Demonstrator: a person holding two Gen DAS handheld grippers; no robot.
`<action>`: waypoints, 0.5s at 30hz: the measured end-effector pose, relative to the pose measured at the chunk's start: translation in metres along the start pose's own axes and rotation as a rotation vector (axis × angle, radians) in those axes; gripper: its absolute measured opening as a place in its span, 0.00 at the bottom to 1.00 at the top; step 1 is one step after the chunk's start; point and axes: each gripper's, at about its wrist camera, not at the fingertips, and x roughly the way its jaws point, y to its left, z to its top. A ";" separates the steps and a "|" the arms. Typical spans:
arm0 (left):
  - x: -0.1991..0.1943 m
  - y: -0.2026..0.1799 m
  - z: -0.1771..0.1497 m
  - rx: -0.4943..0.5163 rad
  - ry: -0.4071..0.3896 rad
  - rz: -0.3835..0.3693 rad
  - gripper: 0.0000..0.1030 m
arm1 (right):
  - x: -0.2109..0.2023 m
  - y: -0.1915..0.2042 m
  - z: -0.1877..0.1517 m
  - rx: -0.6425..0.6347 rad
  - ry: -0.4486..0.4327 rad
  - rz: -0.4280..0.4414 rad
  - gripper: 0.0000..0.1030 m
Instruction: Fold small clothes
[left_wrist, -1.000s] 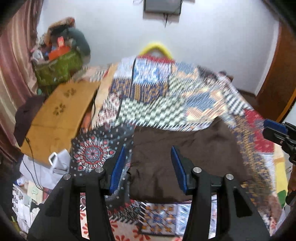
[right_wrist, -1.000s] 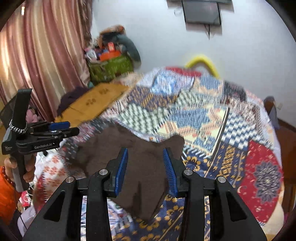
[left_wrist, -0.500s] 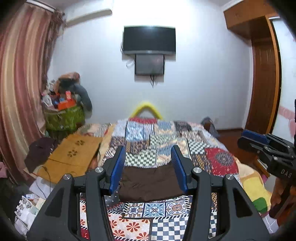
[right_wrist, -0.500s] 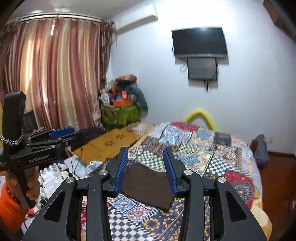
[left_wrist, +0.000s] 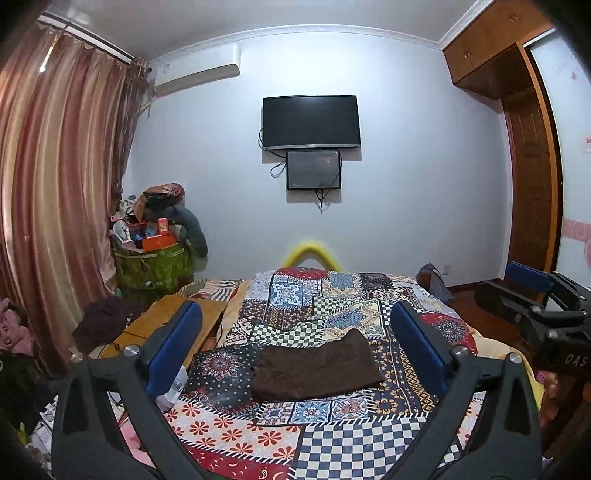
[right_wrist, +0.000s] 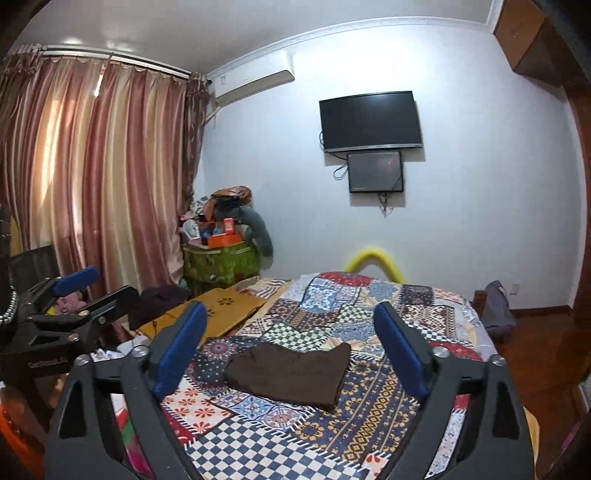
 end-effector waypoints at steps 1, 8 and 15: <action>0.000 0.000 0.000 -0.002 0.000 0.000 1.00 | 0.000 0.001 0.000 -0.004 -0.008 -0.007 0.98; 0.000 0.002 -0.001 -0.020 0.004 -0.009 1.00 | -0.007 0.007 0.001 -0.022 -0.016 -0.019 0.99; 0.001 0.003 -0.003 -0.025 0.005 -0.011 1.00 | -0.009 0.005 -0.003 -0.013 -0.011 -0.024 0.99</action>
